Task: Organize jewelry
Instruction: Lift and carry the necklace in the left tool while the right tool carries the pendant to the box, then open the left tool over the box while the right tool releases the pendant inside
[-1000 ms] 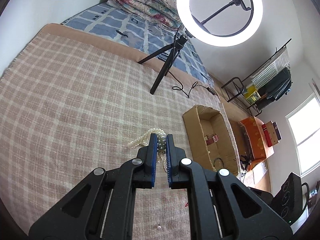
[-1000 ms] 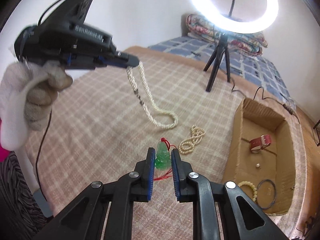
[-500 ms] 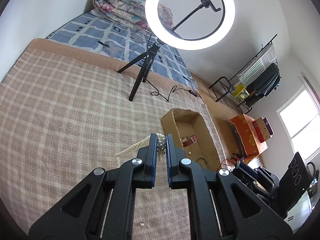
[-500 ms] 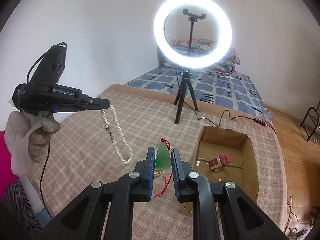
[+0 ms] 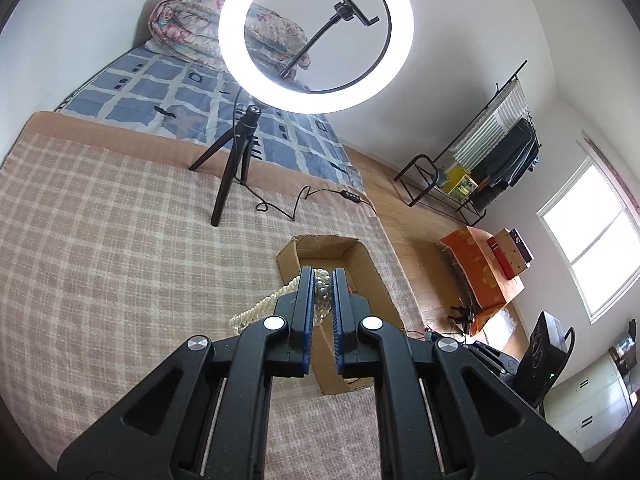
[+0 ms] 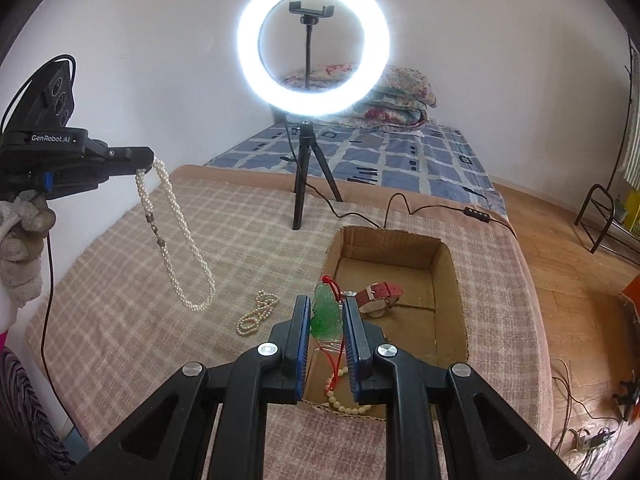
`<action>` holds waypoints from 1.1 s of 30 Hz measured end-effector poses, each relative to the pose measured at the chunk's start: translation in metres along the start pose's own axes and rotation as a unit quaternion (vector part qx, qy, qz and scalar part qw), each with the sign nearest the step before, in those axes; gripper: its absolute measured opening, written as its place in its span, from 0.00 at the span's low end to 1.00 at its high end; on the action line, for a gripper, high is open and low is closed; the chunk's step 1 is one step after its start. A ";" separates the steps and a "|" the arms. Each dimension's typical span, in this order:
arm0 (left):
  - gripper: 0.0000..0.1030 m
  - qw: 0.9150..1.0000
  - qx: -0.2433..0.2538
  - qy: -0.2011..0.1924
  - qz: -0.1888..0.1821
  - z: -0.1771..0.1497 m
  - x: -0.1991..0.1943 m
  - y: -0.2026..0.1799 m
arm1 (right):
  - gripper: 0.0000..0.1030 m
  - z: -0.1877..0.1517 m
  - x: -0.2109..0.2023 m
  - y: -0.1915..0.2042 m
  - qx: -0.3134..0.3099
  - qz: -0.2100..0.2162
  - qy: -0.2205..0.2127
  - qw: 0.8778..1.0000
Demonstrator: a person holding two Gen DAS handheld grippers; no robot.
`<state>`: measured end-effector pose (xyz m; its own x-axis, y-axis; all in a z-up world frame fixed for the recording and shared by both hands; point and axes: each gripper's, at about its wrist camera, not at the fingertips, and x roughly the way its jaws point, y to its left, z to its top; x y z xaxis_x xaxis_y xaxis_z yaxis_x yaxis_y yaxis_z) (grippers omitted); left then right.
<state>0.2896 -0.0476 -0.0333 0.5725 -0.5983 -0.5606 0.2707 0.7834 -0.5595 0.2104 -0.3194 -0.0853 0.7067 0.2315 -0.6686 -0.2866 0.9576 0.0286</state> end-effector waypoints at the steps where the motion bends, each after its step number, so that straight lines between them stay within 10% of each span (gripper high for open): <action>1: 0.06 1.000 0.003 -0.001 -0.003 0.004 0.004 -0.005 | 0.14 -0.001 0.001 -0.004 0.003 -0.001 0.003 1.000; 19: 0.06 0.998 0.057 -0.003 -0.019 0.064 0.087 -0.083 | 0.14 -0.009 0.033 -0.031 0.027 -0.013 0.046 0.998; 33: 0.06 0.997 0.057 0.057 0.015 0.052 0.165 -0.078 | 0.14 -0.014 0.051 -0.033 0.030 -0.014 0.067 0.997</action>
<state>0.4033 -0.1988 -0.0508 0.4920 -0.5837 -0.6460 0.3450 0.8119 -0.4709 0.2465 -0.3415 -0.1305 0.6205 0.1835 -0.7624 -0.2265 0.9727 0.0498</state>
